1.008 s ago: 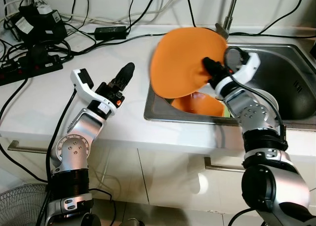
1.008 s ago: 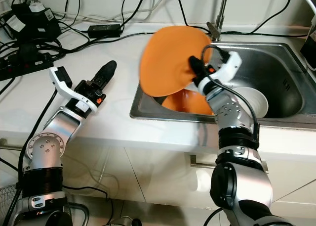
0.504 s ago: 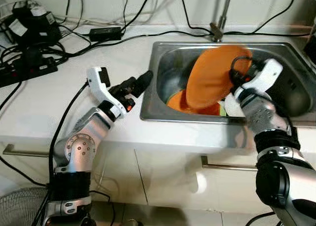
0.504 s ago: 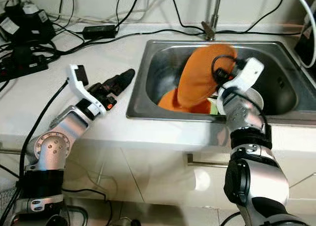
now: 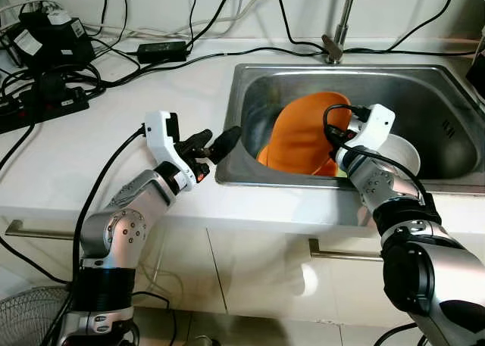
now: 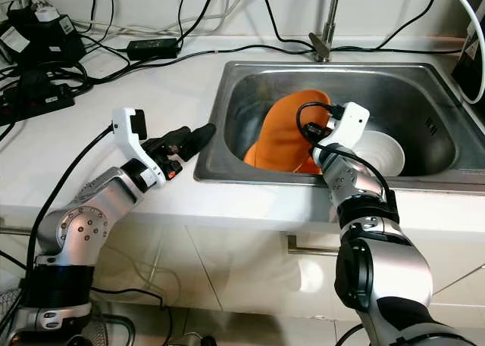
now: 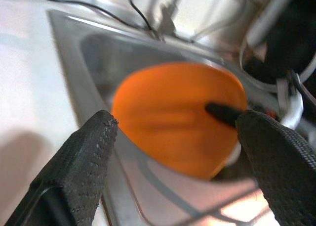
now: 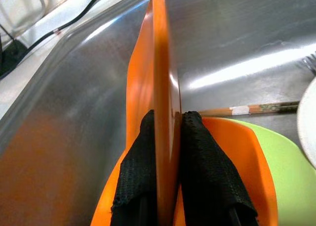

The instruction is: Kitchen organization

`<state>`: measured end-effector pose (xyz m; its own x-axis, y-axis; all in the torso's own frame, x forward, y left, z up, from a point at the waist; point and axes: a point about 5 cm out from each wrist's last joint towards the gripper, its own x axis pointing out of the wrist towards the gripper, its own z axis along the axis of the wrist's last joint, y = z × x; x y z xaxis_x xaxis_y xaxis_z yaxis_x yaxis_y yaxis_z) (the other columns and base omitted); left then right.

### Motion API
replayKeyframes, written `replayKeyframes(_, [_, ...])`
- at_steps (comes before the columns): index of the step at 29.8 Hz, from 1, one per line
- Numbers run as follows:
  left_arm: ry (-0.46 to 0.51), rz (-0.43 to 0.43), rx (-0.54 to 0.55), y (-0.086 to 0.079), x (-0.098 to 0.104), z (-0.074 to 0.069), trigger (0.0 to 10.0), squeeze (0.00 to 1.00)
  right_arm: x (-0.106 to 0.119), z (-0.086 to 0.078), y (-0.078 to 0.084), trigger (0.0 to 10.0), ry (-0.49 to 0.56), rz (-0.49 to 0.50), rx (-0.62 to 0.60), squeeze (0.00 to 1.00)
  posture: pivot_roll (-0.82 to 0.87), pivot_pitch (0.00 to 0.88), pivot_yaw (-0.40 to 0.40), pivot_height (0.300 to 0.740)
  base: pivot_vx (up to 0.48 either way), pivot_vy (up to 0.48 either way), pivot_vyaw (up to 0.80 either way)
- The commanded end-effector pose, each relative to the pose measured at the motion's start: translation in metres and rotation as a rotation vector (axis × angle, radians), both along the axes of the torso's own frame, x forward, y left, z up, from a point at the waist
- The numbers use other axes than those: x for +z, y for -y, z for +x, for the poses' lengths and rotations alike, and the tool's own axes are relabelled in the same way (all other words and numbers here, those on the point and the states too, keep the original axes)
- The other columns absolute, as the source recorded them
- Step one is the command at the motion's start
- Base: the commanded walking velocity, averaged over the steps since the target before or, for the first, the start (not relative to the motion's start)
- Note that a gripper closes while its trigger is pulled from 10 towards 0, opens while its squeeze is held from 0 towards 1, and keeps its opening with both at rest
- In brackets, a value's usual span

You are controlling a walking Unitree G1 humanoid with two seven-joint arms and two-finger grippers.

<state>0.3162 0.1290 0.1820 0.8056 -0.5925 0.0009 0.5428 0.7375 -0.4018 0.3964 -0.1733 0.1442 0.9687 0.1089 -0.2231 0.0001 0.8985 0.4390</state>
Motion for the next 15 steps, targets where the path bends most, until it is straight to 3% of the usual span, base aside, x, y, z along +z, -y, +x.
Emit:
replayKeyframes(1, [-0.003,0.055,-0.05,0.003,-0.002,-0.005,10.0,0.0,-0.016,-0.005,-0.009,2.2,-0.071,0.0,0.042,0.0,-0.02,0.052,0.075,0.74,0.0,0.0,0.0])
replayKeyframes(4, [-0.011,0.1,-0.075,0.005,-0.005,-0.006,10.0,0.0,-0.018,-0.006,-0.009,2.6,-0.083,-0.007,0.041,0.0,-0.02,0.052,0.075,0.74,0.0,0.0,0.0])
replayKeyframes(5, [-0.016,0.133,-0.103,0.007,-0.007,-0.008,10.0,0.0,-0.021,-0.007,-0.01,5.5,-0.098,-0.019,0.051,0.0,-0.02,0.052,0.075,0.74,0.0,0.0,0.0])
replayKeyframes(6, [-0.019,0.14,-0.115,0.007,-0.008,-0.009,10.0,0.0,-0.022,-0.007,-0.01,6.7,-0.104,-0.023,0.058,0.0,-0.02,0.052,0.075,0.74,0.0,0.0,0.0])
replayKeyframes(7, [-0.033,0.142,-0.124,0.008,-0.009,-0.01,10.0,0.0,-0.024,-0.008,-0.011,6.7,-0.111,-0.029,0.066,0.0,-0.02,0.052,0.075,0.74,0.0,0.0,0.0])
replayKeyframes(8, [-0.037,0.155,-0.131,0.008,-0.01,-0.011,10.0,0.0,-0.025,-0.009,-0.012,9.7,-0.116,-0.035,0.074,0.0,-0.02,0.048,0.078,0.74,0.0,0.0,0.0])
replayKeyframes(15, [-0.073,0.217,-0.156,0.007,-0.019,-0.013,10.0,0.0,-0.03,-0.011,-0.018,10.0,-0.131,-0.058,0.13,0.0,-0.02,0.045,0.078,0.74,0.0,0.0,0.0])
